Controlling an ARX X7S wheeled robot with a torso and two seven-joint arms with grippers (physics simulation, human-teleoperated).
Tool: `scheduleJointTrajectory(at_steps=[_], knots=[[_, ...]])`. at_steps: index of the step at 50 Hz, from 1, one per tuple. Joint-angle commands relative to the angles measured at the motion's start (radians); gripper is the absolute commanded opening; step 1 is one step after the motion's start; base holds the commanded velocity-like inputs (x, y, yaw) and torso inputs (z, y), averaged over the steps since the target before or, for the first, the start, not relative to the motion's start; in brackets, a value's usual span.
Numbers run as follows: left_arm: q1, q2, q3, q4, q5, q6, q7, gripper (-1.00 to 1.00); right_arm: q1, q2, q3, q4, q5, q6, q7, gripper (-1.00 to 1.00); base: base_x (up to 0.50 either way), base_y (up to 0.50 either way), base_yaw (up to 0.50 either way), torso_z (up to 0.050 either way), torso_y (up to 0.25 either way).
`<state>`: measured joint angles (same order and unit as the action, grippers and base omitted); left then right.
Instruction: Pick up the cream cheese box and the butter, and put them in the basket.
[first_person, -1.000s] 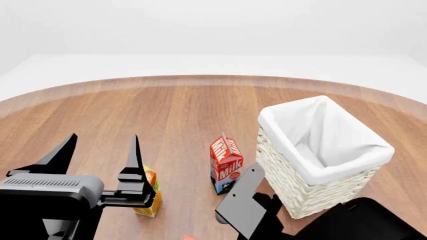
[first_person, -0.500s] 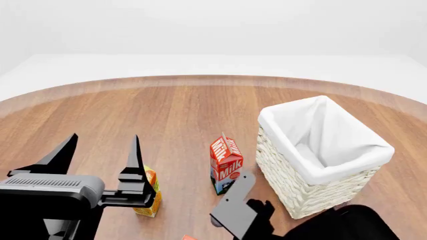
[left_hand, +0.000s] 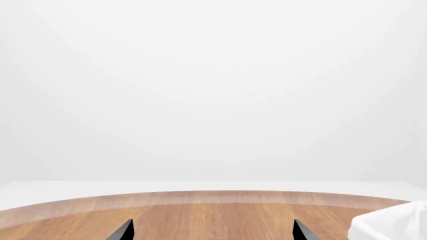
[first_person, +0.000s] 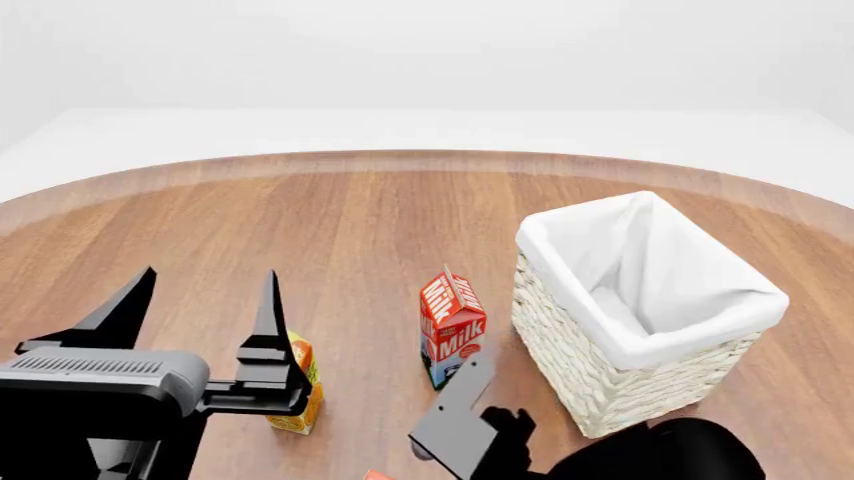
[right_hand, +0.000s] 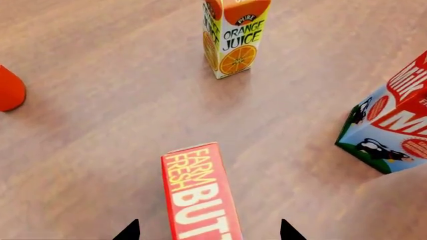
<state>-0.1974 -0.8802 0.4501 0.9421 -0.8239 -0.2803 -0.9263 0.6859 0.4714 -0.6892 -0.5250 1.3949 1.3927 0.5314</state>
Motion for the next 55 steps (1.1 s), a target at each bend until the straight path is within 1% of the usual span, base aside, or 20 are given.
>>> scheduleJointTrajectory(at_steps=[1, 42, 55], knots=[[-0.001, -0.002, 0.002, -0.002, 0.001, 0.003, -0.001, 1.00, 0.006, -0.005, -0.037, 0.018, -0.046, -0.019, -0.034, 1.00, 0.00, 0.00, 0.00, 0.000, 0.000], [-0.010, -0.002, 0.018, -0.006, 0.001, 0.007, -0.003, 1.00, -0.003, 0.000, -0.158, 0.089, -0.186, -0.108, -0.144, 1.00, 0.00, 0.00, 0.00, 0.000, 0.000], [-0.004, -0.008, 0.020, -0.003, 0.004, 0.014, -0.004, 1.00, -0.015, -0.005, -0.185, 0.106, -0.210, -0.129, -0.155, 1.00, 0.00, 0.00, 0.00, 0.000, 0.000]])
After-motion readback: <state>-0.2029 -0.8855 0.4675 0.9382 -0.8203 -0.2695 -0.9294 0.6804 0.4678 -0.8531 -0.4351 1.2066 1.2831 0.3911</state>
